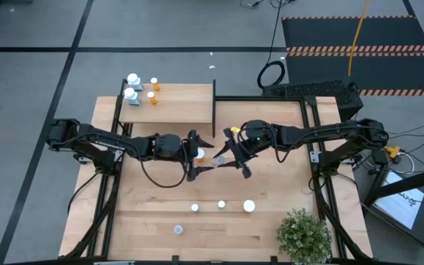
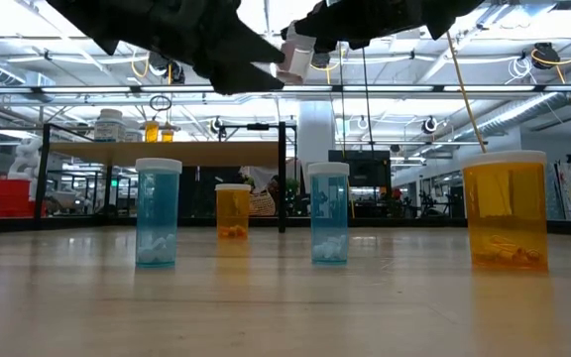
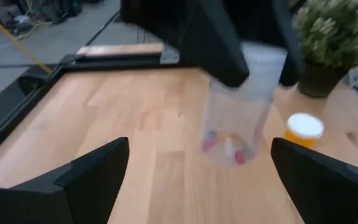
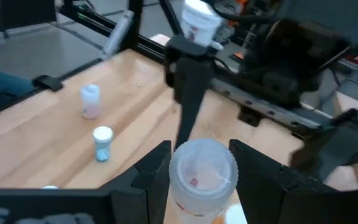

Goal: Pick and place medicine bottles onto shelf by color
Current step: Put the top transparent pill bottle on the shelf

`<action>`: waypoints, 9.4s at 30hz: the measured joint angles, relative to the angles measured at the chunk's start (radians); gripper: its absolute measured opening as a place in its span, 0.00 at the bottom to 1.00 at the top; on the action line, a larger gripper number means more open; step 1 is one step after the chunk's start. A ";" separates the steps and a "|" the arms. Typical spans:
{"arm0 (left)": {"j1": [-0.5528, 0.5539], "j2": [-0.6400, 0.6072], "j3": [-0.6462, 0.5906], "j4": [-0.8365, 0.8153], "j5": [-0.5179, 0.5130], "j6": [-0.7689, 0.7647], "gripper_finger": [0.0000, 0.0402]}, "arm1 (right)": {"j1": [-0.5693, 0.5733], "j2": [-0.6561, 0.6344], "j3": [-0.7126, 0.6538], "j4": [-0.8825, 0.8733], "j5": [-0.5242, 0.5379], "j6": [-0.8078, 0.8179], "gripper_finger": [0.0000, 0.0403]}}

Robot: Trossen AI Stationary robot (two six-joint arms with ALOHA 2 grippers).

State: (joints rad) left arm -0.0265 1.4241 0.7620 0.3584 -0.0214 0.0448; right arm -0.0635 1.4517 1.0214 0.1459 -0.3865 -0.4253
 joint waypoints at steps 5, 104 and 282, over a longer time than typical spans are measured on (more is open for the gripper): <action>0.000 -0.001 0.001 0.005 0.026 0.000 0.98 | 0.000 0.000 0.000 0.023 -0.076 -0.005 0.37; -0.020 -0.021 0.001 0.113 -0.142 0.005 0.40 | 0.008 0.000 0.000 0.157 0.172 0.166 0.60; 1.139 0.045 0.516 -0.819 0.717 0.669 0.40 | -0.153 -0.177 -0.229 0.125 0.069 0.036 0.71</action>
State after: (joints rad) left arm 1.1128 1.4693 1.2778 -0.4610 0.6960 0.7133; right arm -0.2165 1.2743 0.7929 0.2710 -0.3172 -0.3889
